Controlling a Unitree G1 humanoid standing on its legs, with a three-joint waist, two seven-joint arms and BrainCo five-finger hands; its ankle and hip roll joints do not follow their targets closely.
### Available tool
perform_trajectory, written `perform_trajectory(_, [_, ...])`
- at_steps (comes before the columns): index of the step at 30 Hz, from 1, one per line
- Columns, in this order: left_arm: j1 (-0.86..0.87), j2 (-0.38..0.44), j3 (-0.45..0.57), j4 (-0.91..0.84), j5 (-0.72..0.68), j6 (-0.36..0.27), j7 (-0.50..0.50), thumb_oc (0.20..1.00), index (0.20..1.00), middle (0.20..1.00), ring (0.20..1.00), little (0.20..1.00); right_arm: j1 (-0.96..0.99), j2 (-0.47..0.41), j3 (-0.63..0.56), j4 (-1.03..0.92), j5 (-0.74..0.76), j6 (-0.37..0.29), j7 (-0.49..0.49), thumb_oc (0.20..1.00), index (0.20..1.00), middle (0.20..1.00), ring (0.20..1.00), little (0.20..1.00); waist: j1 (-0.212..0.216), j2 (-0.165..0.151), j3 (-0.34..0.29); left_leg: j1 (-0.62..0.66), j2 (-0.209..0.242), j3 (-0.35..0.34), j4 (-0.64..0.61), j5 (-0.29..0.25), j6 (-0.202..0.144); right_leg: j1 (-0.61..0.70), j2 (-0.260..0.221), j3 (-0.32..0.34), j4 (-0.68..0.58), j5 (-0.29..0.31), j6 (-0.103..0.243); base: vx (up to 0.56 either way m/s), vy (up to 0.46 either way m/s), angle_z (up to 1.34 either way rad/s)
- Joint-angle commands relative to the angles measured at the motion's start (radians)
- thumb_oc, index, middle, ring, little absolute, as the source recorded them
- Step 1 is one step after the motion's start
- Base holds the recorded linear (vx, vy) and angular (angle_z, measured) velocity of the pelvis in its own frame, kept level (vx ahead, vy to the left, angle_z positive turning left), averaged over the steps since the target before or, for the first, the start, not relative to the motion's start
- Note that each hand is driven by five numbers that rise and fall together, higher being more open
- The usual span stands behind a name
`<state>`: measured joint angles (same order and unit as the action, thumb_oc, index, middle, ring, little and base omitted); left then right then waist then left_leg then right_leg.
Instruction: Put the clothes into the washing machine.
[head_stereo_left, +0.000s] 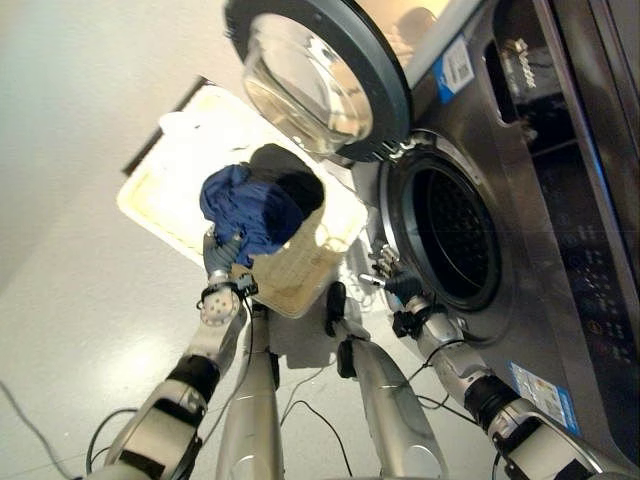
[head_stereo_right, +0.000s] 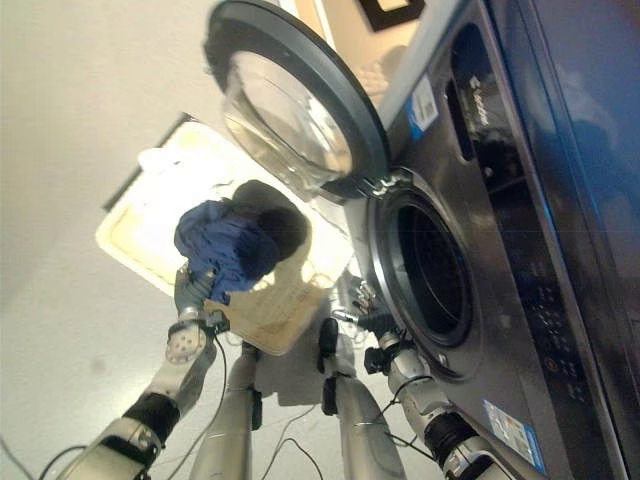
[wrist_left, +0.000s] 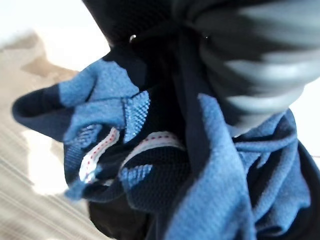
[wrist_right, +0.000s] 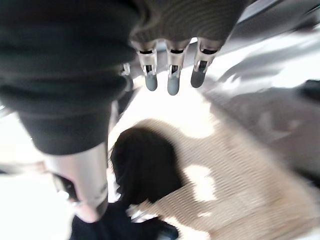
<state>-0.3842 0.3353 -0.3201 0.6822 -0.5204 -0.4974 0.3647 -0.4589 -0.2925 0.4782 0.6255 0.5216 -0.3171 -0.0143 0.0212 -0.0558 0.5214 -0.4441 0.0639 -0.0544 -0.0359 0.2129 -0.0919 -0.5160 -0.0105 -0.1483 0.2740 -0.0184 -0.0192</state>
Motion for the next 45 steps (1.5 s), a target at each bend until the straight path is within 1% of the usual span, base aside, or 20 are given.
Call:
perform_trajectory(1, [-0.048, -0.017, -0.003, -0.081, 0.107, -0.066, -0.092, 0.2, 0.2, 0.2, 0.2, 0.2, 0.009, -0.025, -0.038, -0.089, -0.029, 0.004, 0.037, 1.0, 1.0, 1.0, 1.0, 1.0, -0.009, -0.006, -0.001, 0.078, -0.077, 0.076, -0.004, -0.074, 0.01, 0.119, -0.004, -0.022, -0.292, 0.183, 0.107, -0.01, 0.017, 0.19])
perform_trajectory(2, [-0.033, -0.014, -0.016, -0.103, 0.092, -0.06, -0.139, 0.2, 0.2, 0.2, 0.2, 0.2, -0.001, -0.026, -0.034, -0.092, -0.038, 0.014, 0.047, 1.0, 1.0, 1.0, 1.0, 1.0, -0.003, 0.004, -0.001, 0.095, -0.075, 0.077, -0.007, -0.074, 0.009, 0.139, -0.006, -0.027, -0.294, 0.178, 0.107, 0.0, 0.017, 0.16])
perform_trajectory(3, [-0.027, -0.012, -0.022, -0.114, 0.091, -0.058, -0.156, 0.2, 0.2, 0.2, 0.2, 0.2, -0.005, -0.027, -0.032, -0.095, -0.039, 0.022, 0.049, 1.0, 1.0, 1.0, 1.0, 1.0, -0.001, 0.009, -0.001, 0.102, -0.075, 0.077, -0.008, -0.074, 0.008, 0.149, -0.008, -0.03, -0.294, 0.175, 0.108, 0.0, 0.015, 0.03])
perform_trajectory(8, [-0.022, -0.009, -0.027, -0.123, 0.094, -0.058, -0.178, 0.2, 0.2, 0.2, 0.2, 0.2, -0.008, -0.029, -0.03, -0.097, -0.041, 0.025, 0.054, 1.0, 1.0, 1.0, 1.0, 1.0, 0.002, 0.013, -0.001, 0.109, -0.075, 0.077, -0.008, -0.074, 0.009, 0.156, -0.009, -0.033, -0.294, 0.172, 0.108, 0.0, 0.003, 0.02])
perform_trajectory(10, [0.019, 0.033, -0.093, -0.252, 0.031, 0.006, -0.346, 0.2, 0.2, 0.2, 0.2, 0.2, -0.027, -0.034, -0.008, -0.143, 0.0, 0.098, 0.106, 1.0, 1.0, 1.0, 1.0, 1.0, 0.019, 0.042, -0.001, 0.182, -0.077, 0.081, -0.014, -0.087, 0.013, 0.238, -0.018, -0.052, -0.297, 0.149, 0.108, 0.01, 0.061, 0.04])
perform_trajectory(13, [0.034, 0.061, -0.111, -0.302, 0.003, 0.035, -0.407, 0.2, 0.2, 0.2, 0.2, 0.2, -0.016, -0.034, 0.003, -0.161, 0.025, 0.145, 0.162, 1.0, 1.0, 1.0, 1.0, 1.0, 0.023, 0.048, -0.001, 0.22, -0.077, 0.083, -0.018, -0.096, 0.014, 0.277, -0.022, -0.057, -0.299, 0.139, 0.107, 0.02, 0.024, 0.12])
perform_trajectory(17, [0.05, 0.077, -0.119, -0.348, -0.019, 0.045, -0.452, 0.2, 0.2, 0.2, 0.2, 0.2, -0.011, -0.029, 0.028, -0.174, 0.037, 0.188, 0.178, 1.0, 1.0, 1.0, 1.0, 1.0, 0.024, 0.051, -0.015, 0.243, -0.076, 0.092, -0.026, -0.098, 0.018, 0.298, -0.019, -0.054, -0.296, 0.126, 0.103, 0.02, 0.03, 0.07])
perform_trajectory(21, [0.068, 0.1, -0.125, -0.416, -0.052, 0.065, -0.491, 0.2, 0.2, 0.2, 0.2, 0.2, -0.001, -0.04, 0.04, -0.186, 0.125, 0.258, 0.265, 1.0, 1.0, 1.0, 1.0, 1.0, 0.03, 0.055, -0.029, 0.256, -0.079, 0.091, -0.02, -0.105, 0.021, 0.319, -0.018, -0.053, -0.293, 0.116, 0.096, 0.01, 0.021, -0.01])
perform_trajectory(22, [0.072, 0.107, -0.13, -0.429, -0.053, 0.066, -0.499, 0.2, 0.2, 0.2, 0.2, 0.2, 0.003, -0.04, 0.041, -0.187, 0.162, 0.294, 0.302, 1.0, 1.0, 1.0, 1.0, 1.0, 0.032, 0.056, -0.032, 0.259, -0.08, 0.089, -0.016, -0.109, 0.022, 0.324, -0.019, -0.052, -0.292, 0.113, 0.095, 0.0, 0.0, 0.0])
perform_trajectory(24, [0.081, 0.122, -0.14, -0.45, -0.057, 0.072, -0.519, 0.2, 0.2, 0.2, 0.2, 0.2, 0.018, -0.033, 0.044, -0.184, 0.202, 0.321, 0.37, 1.0, 1.0, 1.0, 1.0, 1.0, 0.036, 0.055, -0.044, 0.27, -0.084, 0.082, -0.017, -0.116, 0.025, 0.336, -0.019, -0.048, -0.294, 0.107, 0.093, 0.03, 0.023, 0.06])
perform_trajectory(29, [0.093, 0.132, -0.152, -0.48, -0.059, 0.101, -0.556, 0.2, 0.2, 0.2, 0.2, 0.2, 0.034, -0.024, 0.057, -0.201, 0.245, 0.362, 0.418, 1.0, 1.0, 1.0, 1.0, 1.0, 0.039, 0.057, -0.061, 0.284, -0.088, 0.079, -0.022, -0.119, 0.03, 0.349, -0.019, -0.048, -0.296, 0.101, 0.091, 0.01, 0.026, 0.04])
perform_trajectory(31, [0.102, 0.142, -0.162, -0.496, -0.058, 0.127, -0.58, 0.2, 0.2, 0.2, 0.2, 0.2, 0.048, -0.025, 0.061, -0.219, 0.309, 0.387, 0.465, 1.0, 1.0, 1.0, 1.0, 1.0, 0.04, 0.057, -0.07, 0.286, -0.093, 0.076, -0.016, -0.122, 0.034, 0.355, -0.019, -0.045, -0.294, 0.098, 0.088, 0.01, 0.042, 0.02])
perform_trajectory(34, [0.098, 0.147, -0.18, -0.494, -0.064, 0.156, -0.579, 0.2, 0.2, 0.2, 0.2, 0.2, 0.055, -0.015, 0.064, -0.227, 0.399, 0.388, 0.504, 1.0, 1.0, 1.0, 1.0, 1.0, 0.038, 0.058, -0.073, 0.287, -0.097, 0.074, -0.01, -0.126, 0.037, 0.358, -0.02, -0.039, -0.295, 0.099, 0.087, 0.0, 0.01, 0.0])
perform_trajectory(36, [0.097, 0.147, -0.184, -0.493, -0.063, 0.162, -0.571, 0.2, 0.2, 0.2, 0.2, 0.2, 0.056, -0.009, 0.064, -0.23, 0.422, 0.388, 0.512, 1.0, 1.0, 1.0, 1.0, 1.0, 0.037, 0.059, -0.073, 0.289, -0.098, 0.073, -0.011, -0.127, 0.039, 0.358, -0.02, -0.036, -0.296, 0.1, 0.088, 0.0, 0.0, 0.0])
perform_trajectory(37, [0.096, 0.146, -0.188, -0.482, -0.052, 0.172, -0.543, 0.2, 0.2, 0.2, 0.2, 0.2, 0.059, 0.005, 0.063, -0.24, 0.484, 0.397, 0.531, 1.0, 1.0, 1.0, 1.0, 1.0, 0.036, 0.059, -0.074, 0.291, -0.1, 0.072, -0.015, -0.126, 0.041, 0.358, -0.019, -0.031, -0.299, 0.102, 0.089, 0.0, 0.0, 0.0])
perform_trajectory(39, [0.096, 0.147, -0.189, -0.481, -0.049, 0.172, -0.535, 0.2, 0.2, 0.2, 0.2, 0.2, 0.06, 0.007, 0.062, -0.242, 0.496, 0.4, 0.535, 1.0, 1.0, 1.0, 1.0, 1.0, 0.035, 0.059, -0.074, 0.292, -0.1, 0.072, -0.016, -0.126, 0.042, 0.358, -0.019, -0.03, -0.299, 0.102, 0.089, 0.0, 0.0, 0.0])
perform_trajectory(41, [0.097, 0.143, -0.185, -0.47, -0.033, 0.183, -0.451, 0.2, 0.2, 0.2, 0.2, 0.2, 0.067, 0.02, 0.056, -0.25, 0.551, 0.412, 0.562, 1.0, 1.0, 1.0, 1.0, 1.0, 0.034, 0.058, -0.076, 0.295, -0.103, 0.071, -0.021, -0.126, 0.045, 0.358, -0.018, -0.028, -0.303, 0.104, 0.089, -0.01, 0.004, -0.02])
perform_trajectory(42, [0.104, 0.139, -0.171, -0.449, -0.008, 0.18, -0.376, 0.2, 0.2, 0.2, 0.2, 0.2, 0.076, 0.026, 0.051, -0.256, 0.588, 0.423, 0.583, 1.0, 1.0, 1.0, 1.0, 1.0, 0.034, 0.057, -0.076, 0.295, -0.103, 0.073, -0.023, -0.125, 0.045, 0.358, -0.019, -0.029, -0.306, 0.106, 0.091, 0.0, 0.0, 0.0])
perform_trajectory(43, [0.104, 0.139, -0.171, -0.449, -0.008, 0.18, -0.376, 0.2, 0.2, 0.2, 0.2, 0.2, 0.076, 0.026, 0.051, -0.256, 0.588, 0.423, 0.583, 1.0, 1.0, 1.0, 1.0, 1.0, 0.034, 0.057, -0.076, 0.295, -0.103, 0.073, -0.023, -0.125, 0.045, 0.358, -0.019, -0.029, -0.306, 0.106, 0.091, -0.01, 0.001, -0.05])
perform_trajectory(45, [0.116, 0.123, -0.137, -0.415, 0.031, 0.162, -0.231, 0.2, 0.2, 0.2, 0.2, 0.2, 0.087, 0.039, 0.044, -0.257, 0.593, 0.414, 0.59, 1.0, 1.0, 1.0, 1.0, 1.0, 0.036, 0.054, -0.076, 0.295, -0.103, 0.077, -0.03, -0.121, 0.045, 0.356, -0.019, -0.03, -0.311, 0.11, 0.092, -0.03, -0.009, -0.07])
